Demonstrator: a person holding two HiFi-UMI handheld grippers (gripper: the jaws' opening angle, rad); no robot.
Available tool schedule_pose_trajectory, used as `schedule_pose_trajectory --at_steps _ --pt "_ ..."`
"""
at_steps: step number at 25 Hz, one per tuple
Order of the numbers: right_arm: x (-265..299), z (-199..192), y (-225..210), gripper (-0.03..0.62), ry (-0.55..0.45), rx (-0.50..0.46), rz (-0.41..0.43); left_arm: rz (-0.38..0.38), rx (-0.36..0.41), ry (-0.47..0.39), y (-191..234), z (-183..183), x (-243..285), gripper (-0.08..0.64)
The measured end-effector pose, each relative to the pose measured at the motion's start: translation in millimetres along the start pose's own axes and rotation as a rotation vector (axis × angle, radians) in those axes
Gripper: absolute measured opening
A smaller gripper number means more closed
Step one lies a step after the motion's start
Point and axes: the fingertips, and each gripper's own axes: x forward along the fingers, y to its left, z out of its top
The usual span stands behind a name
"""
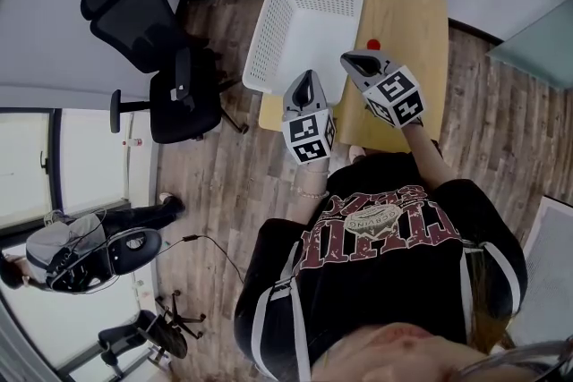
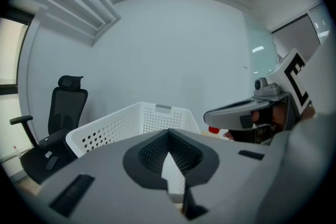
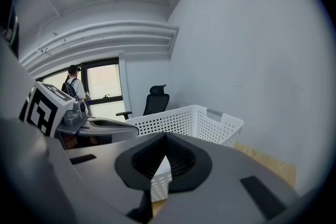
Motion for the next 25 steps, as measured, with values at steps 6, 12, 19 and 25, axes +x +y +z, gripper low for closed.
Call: schedule_pose_trajectory --at_steps 6,12,19,25 --pt "6.0 -1.0 3.5 0.018 0.017 -0.004 0.008 -0.005 0.003 0.001 0.0 0.6 0.9 0.048" --pt "7.8 -3.6 4.4 0.018 0.026 -0.005 0.011 -0.008 0.009 0.000 -0.9 -0.3 1.1 0.048" --pt "7.5 -4.3 6.1 0.017 0.036 -0.010 0.014 -0.015 0.007 0.000 -1.2 0.1 0.6 0.048" --pt "8.5 -5.5 7.5 0.018 0.034 -0.009 0.016 -0.021 0.011 -0.002 -2.5 -1.4 0.1 0.048"
